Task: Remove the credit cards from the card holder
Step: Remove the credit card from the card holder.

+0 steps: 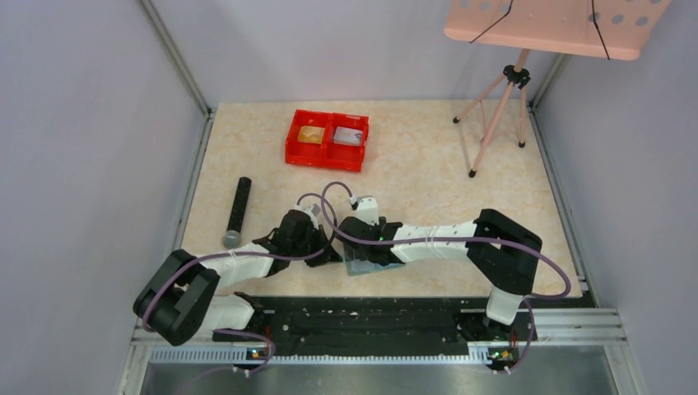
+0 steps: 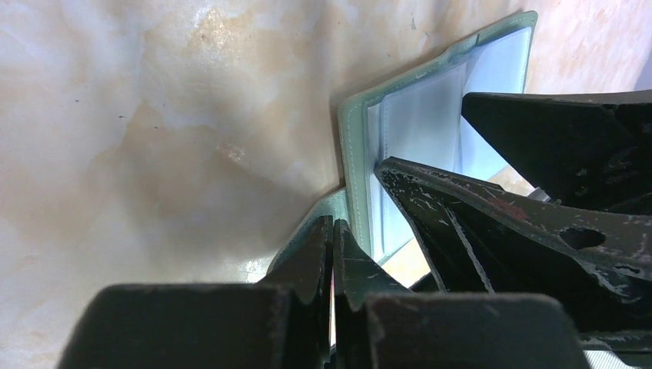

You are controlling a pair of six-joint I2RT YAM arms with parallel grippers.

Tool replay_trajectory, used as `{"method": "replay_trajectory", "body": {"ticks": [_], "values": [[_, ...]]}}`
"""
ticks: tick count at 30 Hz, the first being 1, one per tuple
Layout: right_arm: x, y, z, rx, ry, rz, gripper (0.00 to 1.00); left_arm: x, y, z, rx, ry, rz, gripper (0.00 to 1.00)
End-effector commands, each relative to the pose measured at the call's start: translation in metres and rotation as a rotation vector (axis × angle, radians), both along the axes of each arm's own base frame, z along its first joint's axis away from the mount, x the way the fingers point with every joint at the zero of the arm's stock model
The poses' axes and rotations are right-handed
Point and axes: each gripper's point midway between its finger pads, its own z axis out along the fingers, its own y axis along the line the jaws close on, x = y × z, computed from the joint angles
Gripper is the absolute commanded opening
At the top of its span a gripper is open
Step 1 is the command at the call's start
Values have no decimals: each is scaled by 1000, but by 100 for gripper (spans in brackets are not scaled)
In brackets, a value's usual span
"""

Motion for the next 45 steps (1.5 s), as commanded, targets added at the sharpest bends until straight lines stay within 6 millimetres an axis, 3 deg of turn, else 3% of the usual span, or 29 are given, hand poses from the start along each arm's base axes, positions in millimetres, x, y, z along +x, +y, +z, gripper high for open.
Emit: {"method": "replay_trajectory", "body": {"ticks": [1, 10, 16, 24, 31, 36, 39, 41, 45], "values": [[-1, -3, -3, -55, -11, -3, 68, 2, 9, -7, 50, -17, 32, 0], [-1, -5, 8, -8, -34, -8, 54, 2, 11, -9, 65, -9, 37, 0], [-1, -8, 13, 3, -47, -13, 51, 3, 12, -10, 72, -8, 42, 0], [2, -29, 23, -32, -88, -54, 52, 2, 14, -13, 86, 2, 46, 0], [1, -64, 29, -69, -92, -113, 53, 4, 15, -13, 99, 0, 47, 0], [-2, -111, 54, -52, -122, -202, 54, 6, 14, -9, 99, -8, 42, 0], [-3, -126, 75, 19, -142, -229, 54, 9, 12, -4, 87, -28, 36, 0], [-3, -120, 91, 95, -157, -194, 54, 11, 10, 0, 75, -43, 33, 0], [-10, -84, 112, 266, -152, -35, 53, 14, 7, 6, 65, -55, 27, 1]]}}
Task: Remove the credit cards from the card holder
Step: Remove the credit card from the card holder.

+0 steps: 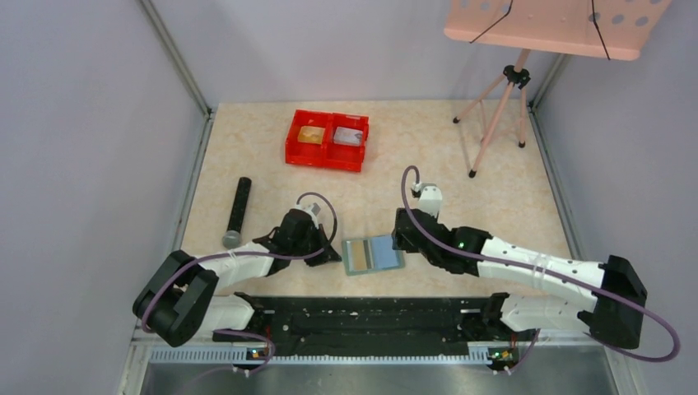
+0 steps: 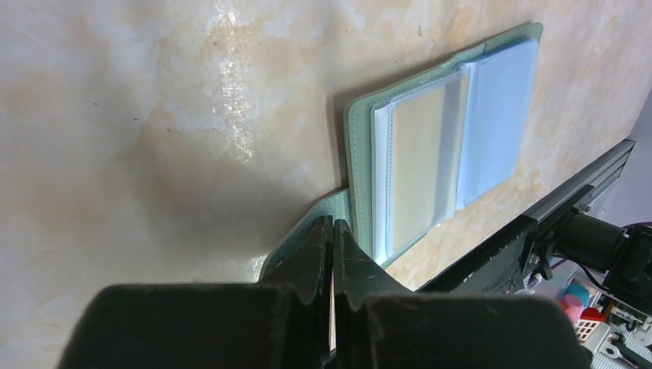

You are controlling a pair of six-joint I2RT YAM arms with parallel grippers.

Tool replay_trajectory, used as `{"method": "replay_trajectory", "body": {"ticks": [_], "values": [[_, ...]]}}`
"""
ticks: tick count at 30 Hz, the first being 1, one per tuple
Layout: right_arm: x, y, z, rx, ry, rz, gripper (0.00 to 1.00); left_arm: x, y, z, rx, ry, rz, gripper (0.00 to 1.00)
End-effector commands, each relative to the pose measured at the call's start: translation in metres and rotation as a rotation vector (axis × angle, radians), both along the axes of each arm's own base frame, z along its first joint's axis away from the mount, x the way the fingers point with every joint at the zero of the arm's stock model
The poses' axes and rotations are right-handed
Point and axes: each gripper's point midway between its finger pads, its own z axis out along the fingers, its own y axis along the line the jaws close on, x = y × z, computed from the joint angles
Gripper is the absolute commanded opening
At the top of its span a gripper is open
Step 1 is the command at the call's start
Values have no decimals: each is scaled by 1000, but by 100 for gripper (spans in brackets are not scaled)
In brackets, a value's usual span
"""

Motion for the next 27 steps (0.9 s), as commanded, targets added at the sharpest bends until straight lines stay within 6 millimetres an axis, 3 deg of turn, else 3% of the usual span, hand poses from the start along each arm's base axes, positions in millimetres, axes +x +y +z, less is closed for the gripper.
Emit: {"method": "replay_trajectory", "body": {"ticks": [1, 7, 9, 12, 19, 27], "values": [[-7, 43, 21, 166, -20, 196, 53, 13, 3, 7, 36, -51, 15, 1], [-14, 92, 13, 309, 39, 337, 50, 13, -2, 9, 12, -47, 2, 1], [-13, 101, 3, 314, 71, 333, 55, 12, -2, 9, 11, -44, 2, 1], [-7, 104, -13, 267, 107, 288, 61, 12, -2, 9, 7, -44, 6, 1], [-3, 111, -43, 156, 161, 257, 61, 10, -1, 7, 3, -39, 12, 1], [-7, 128, -51, 126, 165, 288, 57, 10, -1, 8, 1, -43, 9, 1]]}}
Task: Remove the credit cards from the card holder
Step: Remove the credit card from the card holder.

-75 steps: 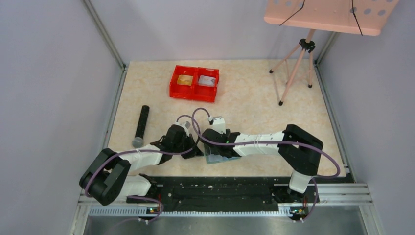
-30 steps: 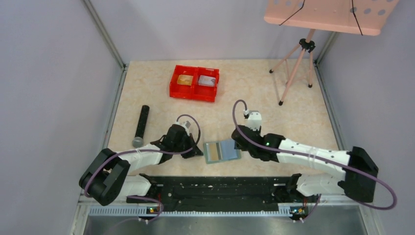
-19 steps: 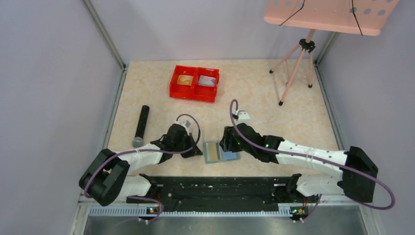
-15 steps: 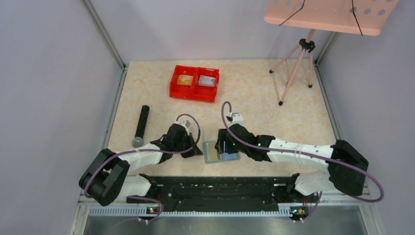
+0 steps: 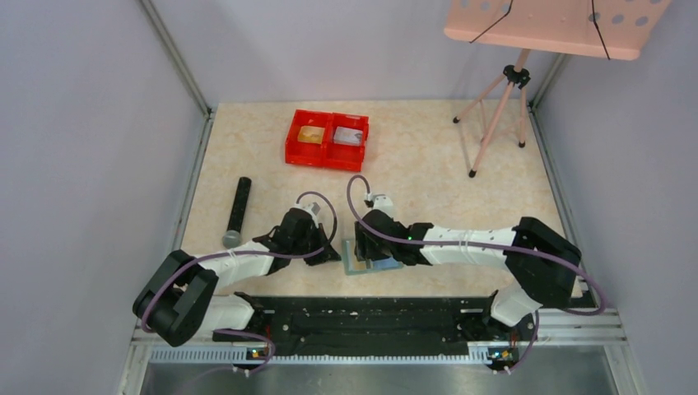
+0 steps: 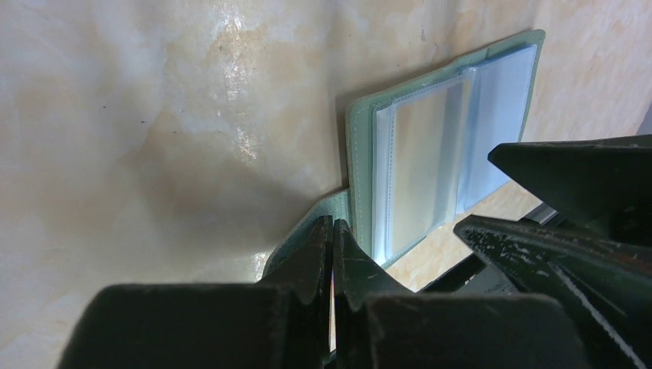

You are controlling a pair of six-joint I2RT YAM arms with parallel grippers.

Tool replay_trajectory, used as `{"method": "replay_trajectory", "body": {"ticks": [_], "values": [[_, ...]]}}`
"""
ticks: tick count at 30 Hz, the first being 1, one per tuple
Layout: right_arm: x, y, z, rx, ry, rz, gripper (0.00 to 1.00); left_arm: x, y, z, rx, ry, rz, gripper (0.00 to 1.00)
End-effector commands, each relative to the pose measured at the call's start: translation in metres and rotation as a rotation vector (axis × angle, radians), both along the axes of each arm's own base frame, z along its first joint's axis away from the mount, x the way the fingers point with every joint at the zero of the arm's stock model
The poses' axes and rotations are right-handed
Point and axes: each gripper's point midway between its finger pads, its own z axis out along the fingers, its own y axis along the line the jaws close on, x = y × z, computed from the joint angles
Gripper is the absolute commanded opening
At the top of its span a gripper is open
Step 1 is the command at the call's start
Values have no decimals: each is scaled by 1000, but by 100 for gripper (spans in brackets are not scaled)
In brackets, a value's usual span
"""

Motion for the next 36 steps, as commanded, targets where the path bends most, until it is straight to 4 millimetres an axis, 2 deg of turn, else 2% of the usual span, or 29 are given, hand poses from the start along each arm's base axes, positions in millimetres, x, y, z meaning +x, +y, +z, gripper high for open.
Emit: {"method": "replay_trajectory", "body": {"ticks": [1, 4, 9, 16, 23, 28, 36], "values": [[4, 29, 18, 29, -49, 18, 58, 8, -2, 7, -13, -41, 5, 1], [5, 29, 13, -32, -55, 8, 63, 7, -2, 7, -16, -40, 4, 1], [8, 24, 2, -137, -80, -14, 64, 5, 0, 5, -15, -43, 7, 1], [7, 30, -12, -175, -67, -24, 67, 4, 0, 4, -19, -38, 10, 1], [8, 25, -25, -224, -60, -34, 67, 3, 0, 2, -17, -37, 10, 1], [8, 21, -21, -225, -67, -47, 63, 3, 1, 1, -13, -36, 11, 1], [7, 12, -1, -179, -89, -72, 60, 4, 2, -1, -2, -32, 12, 1]]}}
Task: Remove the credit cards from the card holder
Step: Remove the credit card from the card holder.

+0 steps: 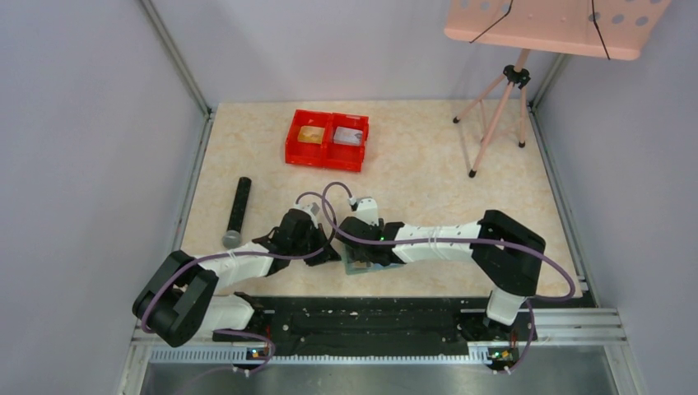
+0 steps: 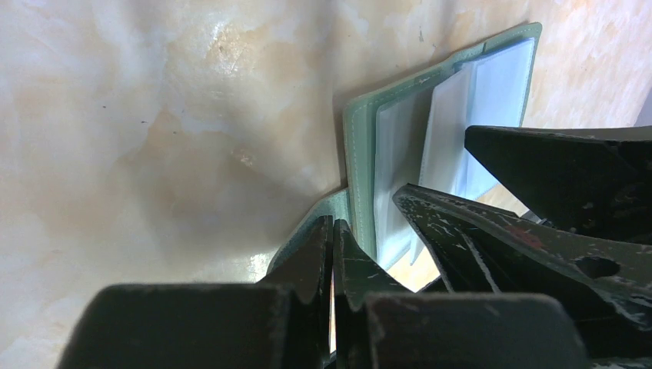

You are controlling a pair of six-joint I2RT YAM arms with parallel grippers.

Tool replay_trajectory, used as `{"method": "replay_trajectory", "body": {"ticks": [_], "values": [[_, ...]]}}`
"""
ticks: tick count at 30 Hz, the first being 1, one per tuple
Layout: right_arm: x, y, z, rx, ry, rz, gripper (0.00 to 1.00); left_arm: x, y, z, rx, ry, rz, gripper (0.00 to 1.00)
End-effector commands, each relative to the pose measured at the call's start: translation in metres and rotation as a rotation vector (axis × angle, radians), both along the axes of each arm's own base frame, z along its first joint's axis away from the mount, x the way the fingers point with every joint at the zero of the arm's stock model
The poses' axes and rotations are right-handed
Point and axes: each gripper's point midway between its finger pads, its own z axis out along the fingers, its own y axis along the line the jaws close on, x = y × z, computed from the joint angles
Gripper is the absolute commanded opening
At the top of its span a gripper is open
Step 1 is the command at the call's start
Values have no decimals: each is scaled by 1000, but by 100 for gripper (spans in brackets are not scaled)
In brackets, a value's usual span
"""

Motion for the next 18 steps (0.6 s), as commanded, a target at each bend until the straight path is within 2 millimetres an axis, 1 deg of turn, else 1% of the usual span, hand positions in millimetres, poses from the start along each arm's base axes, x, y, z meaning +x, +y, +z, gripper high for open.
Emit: {"method": "replay_trajectory", "body": {"ticks": [1, 5, 10, 14, 16, 18], "values": [[-1, -6, 21, 37, -37, -23, 60, 4, 3, -1, 11, -25, 10, 1], [-3, -12, 29, 52, -48, -28, 59, 5, 5, -2, 28, -29, 11, 1], [0, -27, 40, 51, -75, -51, 59, 10, 5, 0, 46, -36, 11, 1], [-2, -47, 45, 65, -83, -78, 59, 14, 5, 0, 63, -38, 11, 1], [-4, -61, 44, 62, -78, -95, 59, 16, 6, 1, 79, -37, 15, 1], [-6, -72, 49, 72, -78, -111, 59, 21, 5, 5, 86, -55, 14, 1]]}}
